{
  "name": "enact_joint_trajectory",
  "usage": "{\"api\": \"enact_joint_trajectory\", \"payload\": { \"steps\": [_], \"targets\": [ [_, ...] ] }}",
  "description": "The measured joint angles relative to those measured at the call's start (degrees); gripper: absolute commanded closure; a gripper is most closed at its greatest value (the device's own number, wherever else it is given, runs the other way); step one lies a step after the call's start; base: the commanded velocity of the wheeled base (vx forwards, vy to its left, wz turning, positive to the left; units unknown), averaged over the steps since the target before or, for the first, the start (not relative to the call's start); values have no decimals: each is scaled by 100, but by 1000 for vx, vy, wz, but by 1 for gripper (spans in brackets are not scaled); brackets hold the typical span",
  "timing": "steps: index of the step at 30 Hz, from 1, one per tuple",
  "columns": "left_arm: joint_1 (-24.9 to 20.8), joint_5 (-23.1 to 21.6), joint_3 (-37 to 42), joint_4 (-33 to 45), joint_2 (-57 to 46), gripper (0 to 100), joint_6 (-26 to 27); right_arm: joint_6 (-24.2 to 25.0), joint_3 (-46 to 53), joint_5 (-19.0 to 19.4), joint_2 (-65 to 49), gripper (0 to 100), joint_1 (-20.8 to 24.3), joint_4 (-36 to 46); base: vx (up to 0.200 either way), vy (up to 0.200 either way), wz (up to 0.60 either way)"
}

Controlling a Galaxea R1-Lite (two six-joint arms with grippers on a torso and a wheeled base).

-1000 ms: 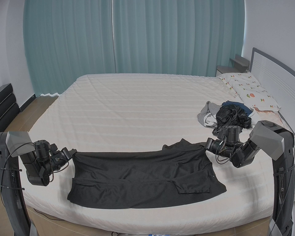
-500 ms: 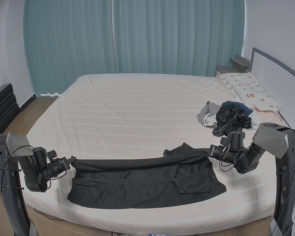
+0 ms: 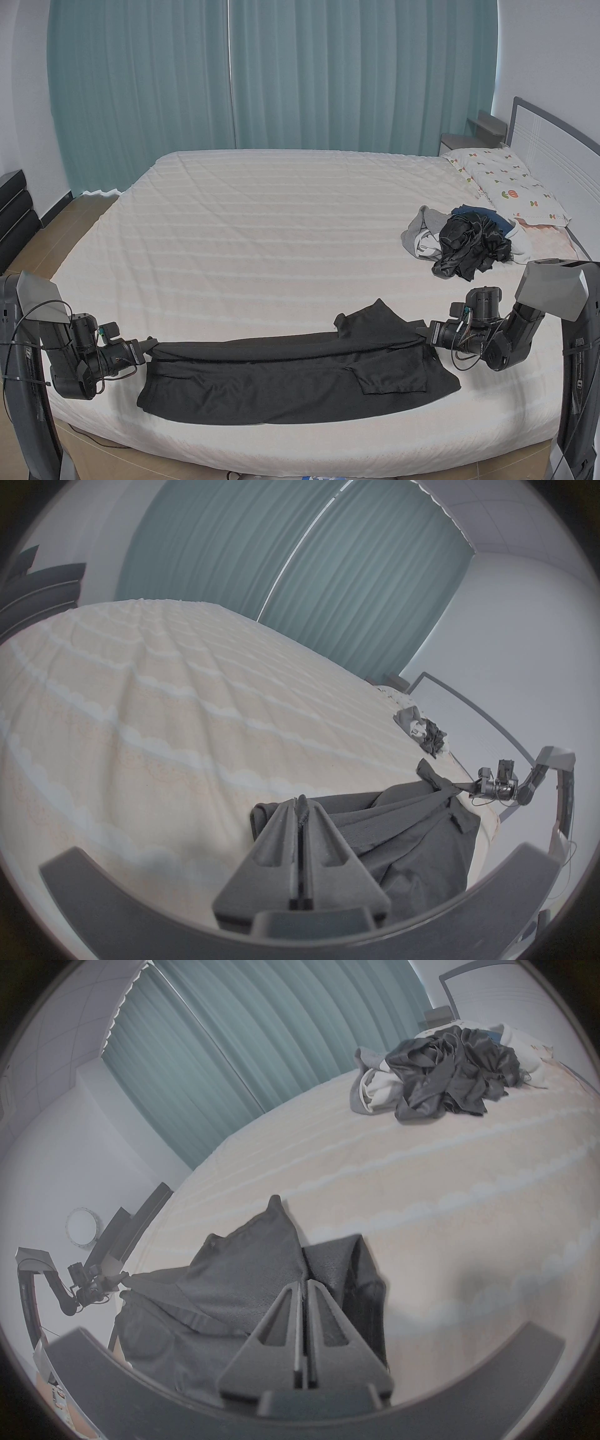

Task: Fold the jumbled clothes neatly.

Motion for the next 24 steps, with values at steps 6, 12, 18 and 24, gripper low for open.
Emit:
{"api": "enact_joint_trajectory", "payload": {
  "steps": [6, 12, 18, 24],
  "targets": [
    [-48, 2, 155, 106, 0, 100, 371, -32, 374, 132, 0, 100, -4, -44, 0, 0, 0],
    [-77, 2, 273, 115, 2, 100, 503, 22, 650, 156, 24, 100, -6, -361, 0, 0, 0],
    [-78, 4, 277, 222, 13, 100, 536, 59, 898, 156, 18, 100, 7, -731, 0, 0, 0],
    [-68, 6, 207, 361, 13, 100, 532, 67, 1014, 154, -80, 100, -91, -909, 0, 0, 0]
  ]
}}
